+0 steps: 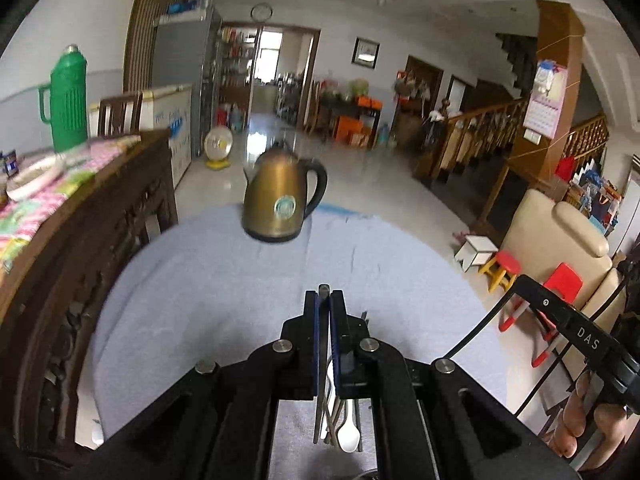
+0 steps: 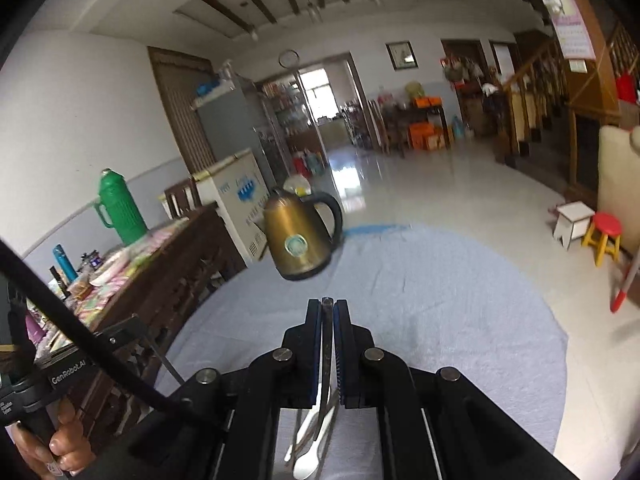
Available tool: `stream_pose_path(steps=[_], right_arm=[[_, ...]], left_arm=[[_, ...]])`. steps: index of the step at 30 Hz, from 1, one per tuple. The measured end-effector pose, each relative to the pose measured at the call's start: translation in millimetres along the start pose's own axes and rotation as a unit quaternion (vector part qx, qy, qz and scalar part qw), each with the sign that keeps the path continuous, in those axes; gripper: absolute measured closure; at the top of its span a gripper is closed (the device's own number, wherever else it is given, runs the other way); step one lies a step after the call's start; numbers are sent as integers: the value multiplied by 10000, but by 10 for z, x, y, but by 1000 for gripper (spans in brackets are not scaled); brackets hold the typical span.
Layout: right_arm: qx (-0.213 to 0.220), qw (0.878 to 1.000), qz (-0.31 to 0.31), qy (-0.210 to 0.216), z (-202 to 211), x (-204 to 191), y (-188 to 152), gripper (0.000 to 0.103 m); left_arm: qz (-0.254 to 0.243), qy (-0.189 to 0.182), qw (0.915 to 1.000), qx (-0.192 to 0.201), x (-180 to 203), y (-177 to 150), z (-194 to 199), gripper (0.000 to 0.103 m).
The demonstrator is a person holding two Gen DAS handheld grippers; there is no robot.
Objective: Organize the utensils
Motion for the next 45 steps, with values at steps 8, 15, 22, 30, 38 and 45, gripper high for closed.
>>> stream_pose_path(steps=[8,15,22,30,38,45], right_arm=[[410,9974,547,236,711,-539,273,96],[186,9952,778,562,1063,-932,171,96],[-312,9939,832,653,979,-1046,-193,96],[-1051,9905,711,529,678,-884,-737,96],[-1590,9849,206,657,488,-682,-998,93],[-1051,9915,-398,650,510,-350,-624,75]], left_arm=[[-72,-296,9982,513,100,165,664,98],[-151,-697,9953,655,239,139,1075,98],[-188,-819,9956,412,243,-113,1076,98],[-116,-704,9973,-159,199,-571,709,98],[31,-887,9941,-626,127,-780,553,91],[293,-754,9967,-113,-183,-434,693,66]])
Point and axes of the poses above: each gripper's, at about its wrist camera, not at the fingertips, and z roughly against the way its jaws point, x to its right, y to its top, the point moved 10 cm from there along -z, roughly the way its jaws point, and after that the axes turned 9 degrees about y, right-handed, at the moved point
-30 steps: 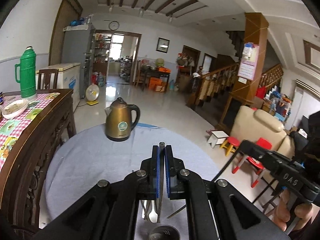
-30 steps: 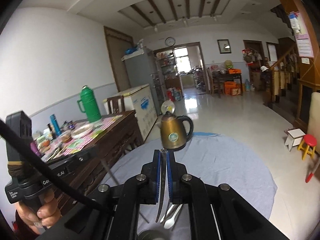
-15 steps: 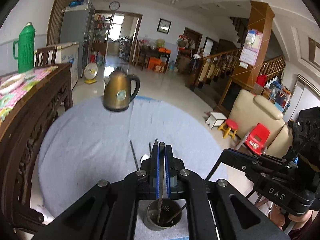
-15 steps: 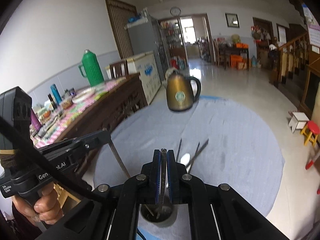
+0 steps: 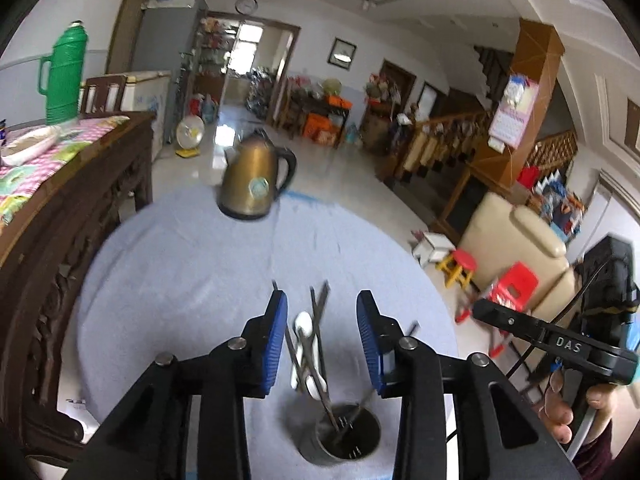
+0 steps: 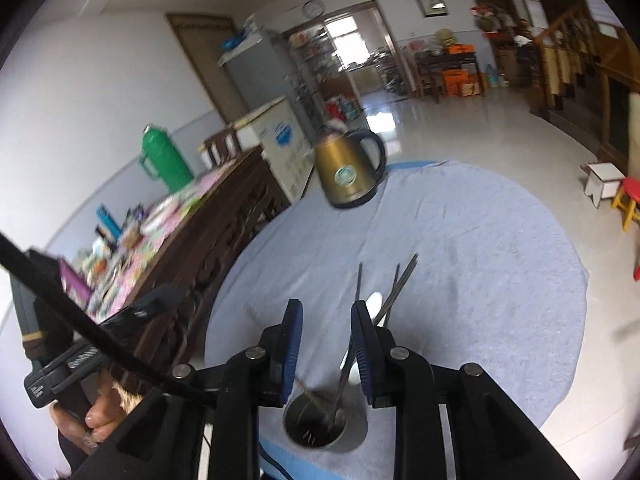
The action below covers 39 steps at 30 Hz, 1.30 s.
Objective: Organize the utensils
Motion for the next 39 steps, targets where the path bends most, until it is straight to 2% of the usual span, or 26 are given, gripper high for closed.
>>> stream_pose_path(steps=[3,6,10,16,19,28,32,39], right_arm=[[126,9995,-260,-84,3,179,92,76],[136,9985,-488,-197,-70,406,117,76],[-9,9953,-912,-310,-265,779,108,76],[-508,9863,-1551,-256,-775,1324,26,76],[-765,9805,-1803,-166,-1078,1522,-25,76],[-1435,9583,-2469,28,-2155,1976,-72,76],[-1647,9524,-2567,-44,-2552,2095,-86,76],[-2004,9472,-2478,-370,-3086,2155,-90,76]], left_arm=[[150,130,9998,99,-177,107,-12,62],[305,289,9991,39,-366,112,-130,61],[500,466,9973,-268,-621,44,-444,61],[608,706,9897,-1085,-854,-211,-1199,61],[642,759,9840,-1477,-901,-335,-1574,61],[513,708,9709,-2230,-793,-447,-2534,61],[469,676,9653,-2480,-748,-499,-2818,61],[453,644,9603,-2675,-762,-576,-3059,61]])
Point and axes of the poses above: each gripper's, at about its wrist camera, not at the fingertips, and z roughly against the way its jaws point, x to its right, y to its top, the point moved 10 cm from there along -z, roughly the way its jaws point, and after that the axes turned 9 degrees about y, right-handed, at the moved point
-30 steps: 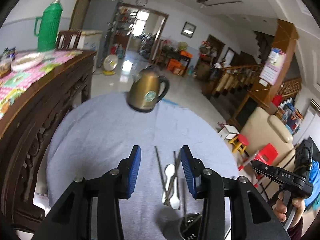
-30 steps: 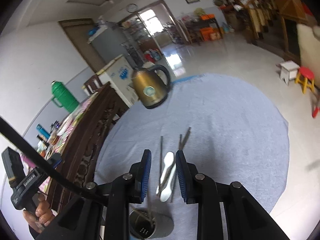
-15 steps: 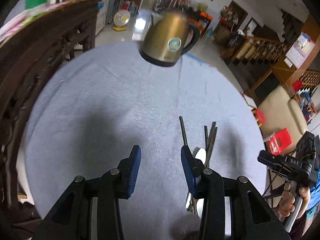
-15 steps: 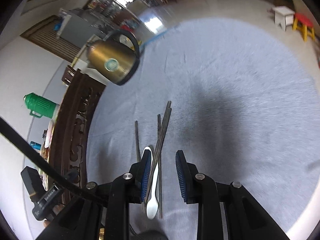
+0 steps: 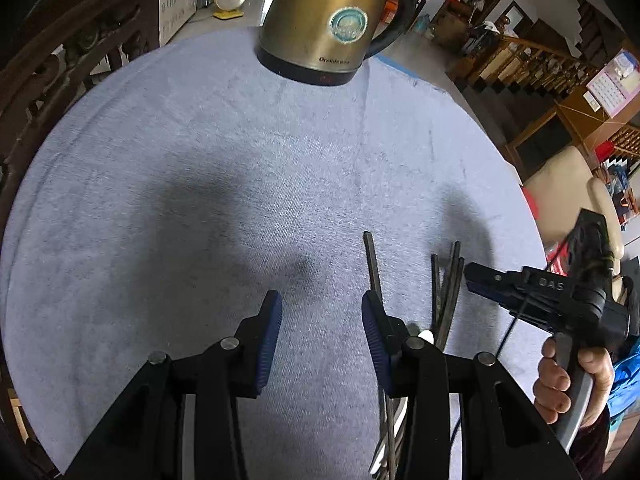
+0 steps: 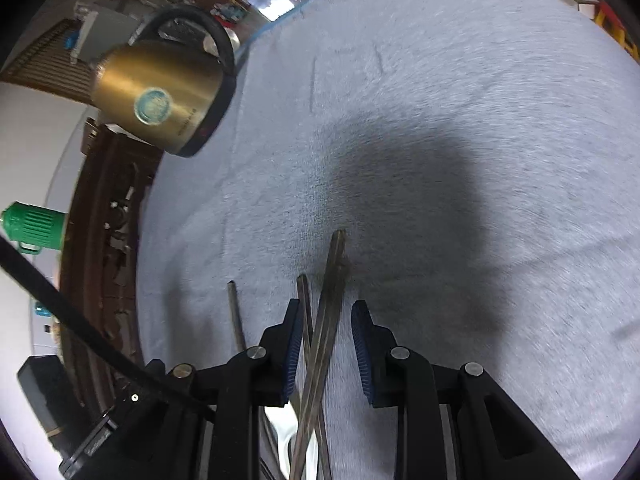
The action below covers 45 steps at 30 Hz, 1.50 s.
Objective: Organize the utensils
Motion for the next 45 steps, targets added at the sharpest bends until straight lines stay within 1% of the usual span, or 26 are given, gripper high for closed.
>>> stream_pose_path(steps=[2,3,4,8,10,12,16,19,24,29,31,32,33,34,35,38,39,42,45], right_arm=[[-107,9995,51,-303,-112,15,-4,76],[-48,9993,99,-348,-115,-6,18,80],[-56,9990,169,-410,-125,-25,32,89],[17,9980,384,-501,-150,-91,38,93],[149,9979,467,-434,-90,-118,25,93],[331,9979,512,-213,35,-147,17,93],[612,9961,613,182,304,-170,19,93],[711,9945,634,447,461,-164,18,93],[909,9904,515,904,648,-93,52,94],[913,9865,457,1281,742,-19,20,94],[919,9846,429,1424,760,-11,4,95],[936,9837,435,1474,795,-2,-4,95],[958,9828,447,1511,816,-7,-7,95],[986,9819,465,1549,843,-16,-10,95],[1002,9813,478,1572,850,-24,-3,95],[1108,9796,601,1568,915,-104,-10,95],[1145,9791,645,1553,938,-123,-12,95],[1315,9760,808,1537,1061,-210,-42,96],[1470,9733,927,1501,1205,-277,-99,96]], left_arm=[[-19,11,10000,-17,-5,42,-39,61],[-33,23,10000,-21,6,57,-58,61],[-47,37,10000,-24,7,68,-70,61],[-126,79,9999,-40,51,116,-122,63],[-175,80,9998,-78,106,125,-157,74],[-212,55,9997,-132,189,153,-208,77],[-297,48,9994,-168,360,211,-315,77],[-277,29,9993,-238,457,230,-393,78],[-272,155,9990,-320,577,286,-553,78],[-384,231,9982,-410,712,306,-723,78],[-471,292,9980,-299,742,339,-731,79],[-484,320,9980,-267,745,348,-735,82],[-490,374,9978,-251,731,358,-741,95],[-491,398,9977,-253,712,362,-750,97],[-492,378,9978,-214,704,357,-754,97],[-550,534,9971,-9,637,352,-674,98],[-514,486,9975,67,619,355,-616,98],[-476,385,9975,361,594,385,-369,98],[-495,267,9959,703,609,381,-5,98]])
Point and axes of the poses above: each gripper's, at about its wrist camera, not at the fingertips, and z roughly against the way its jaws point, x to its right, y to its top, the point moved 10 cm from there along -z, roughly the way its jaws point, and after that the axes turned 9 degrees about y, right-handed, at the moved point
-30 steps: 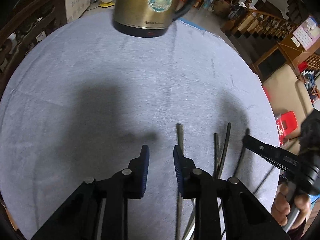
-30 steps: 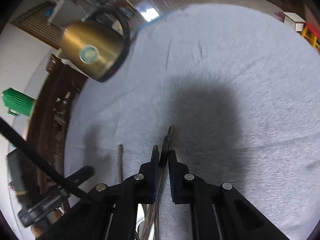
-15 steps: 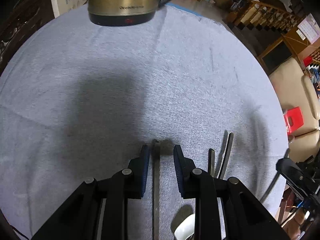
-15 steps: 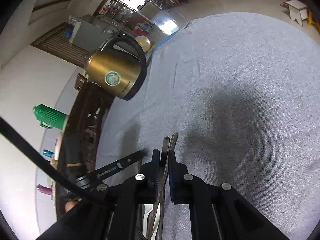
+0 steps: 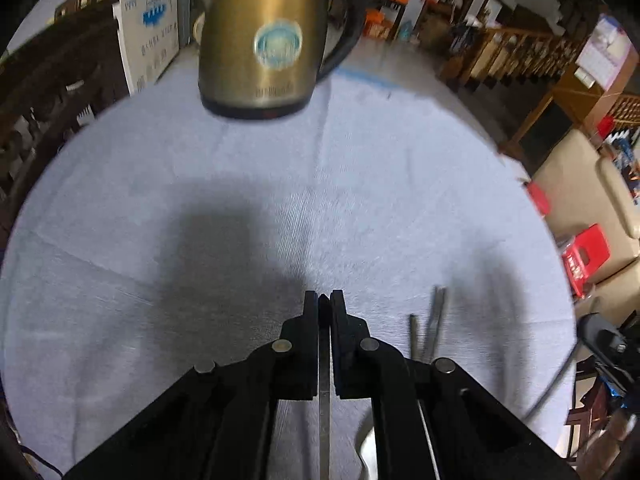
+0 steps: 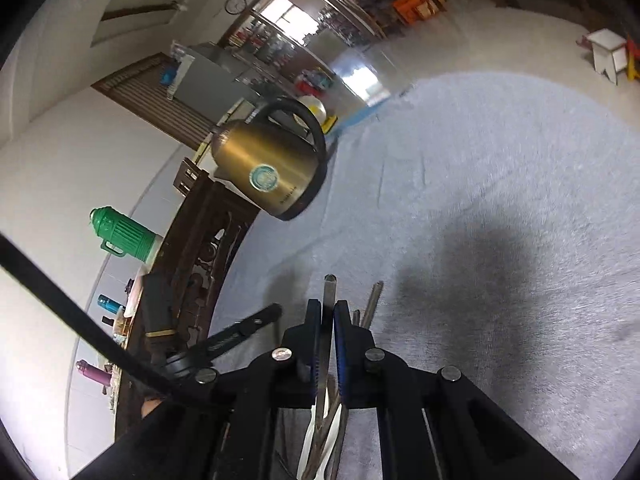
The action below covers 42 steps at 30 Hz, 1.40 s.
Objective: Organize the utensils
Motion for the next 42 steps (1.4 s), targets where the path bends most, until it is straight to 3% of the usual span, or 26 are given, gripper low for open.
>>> stream_pose_path(steps=[10,22,30,42], right_arm=[[519,9970,569,-102,604,-512,-8,96],[1155,9832,1306,-536,1366,-1120,-107,96],[1457,9681,1830,-896,1891,-1468,-270,96],[1577,9579,2232,-880,2447,-1930,-567,96]], left_arm=[[18,-97,9945,1044,-141,79,1091,98],[320,-76,9782,2049,-470,28,2217,98],[347,-37,9668,2530,-523,-15,2799,98],[389,-22,9511,3063,-634,-144,3628,98]])
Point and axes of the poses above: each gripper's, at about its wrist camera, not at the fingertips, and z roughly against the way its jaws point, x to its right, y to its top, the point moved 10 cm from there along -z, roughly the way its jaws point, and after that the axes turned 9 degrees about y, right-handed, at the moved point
